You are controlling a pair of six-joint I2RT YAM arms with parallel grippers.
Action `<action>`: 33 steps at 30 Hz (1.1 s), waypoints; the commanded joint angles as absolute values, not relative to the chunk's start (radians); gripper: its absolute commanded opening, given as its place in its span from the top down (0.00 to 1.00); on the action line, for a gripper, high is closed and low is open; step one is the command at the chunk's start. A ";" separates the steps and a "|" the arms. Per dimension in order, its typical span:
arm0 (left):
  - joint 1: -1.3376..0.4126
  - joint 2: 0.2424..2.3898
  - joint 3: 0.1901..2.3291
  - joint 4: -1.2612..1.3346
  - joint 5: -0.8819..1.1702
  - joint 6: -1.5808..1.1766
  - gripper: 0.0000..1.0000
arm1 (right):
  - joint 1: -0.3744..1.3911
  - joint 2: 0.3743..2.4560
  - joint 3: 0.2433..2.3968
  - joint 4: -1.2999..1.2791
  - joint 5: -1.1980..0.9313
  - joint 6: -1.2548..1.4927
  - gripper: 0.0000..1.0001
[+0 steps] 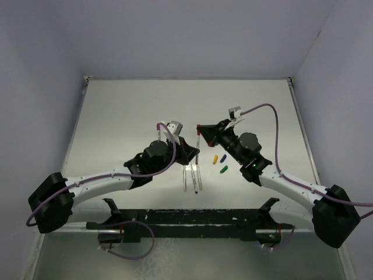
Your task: Insert the pens into the pen caps
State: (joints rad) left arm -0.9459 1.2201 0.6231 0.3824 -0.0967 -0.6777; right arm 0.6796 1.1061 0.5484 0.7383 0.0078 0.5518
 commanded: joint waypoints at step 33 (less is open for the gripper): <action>-0.853 1.097 0.597 0.707 -0.253 -0.521 1.00 | 0.745 1.275 0.556 0.592 -0.202 0.580 1.00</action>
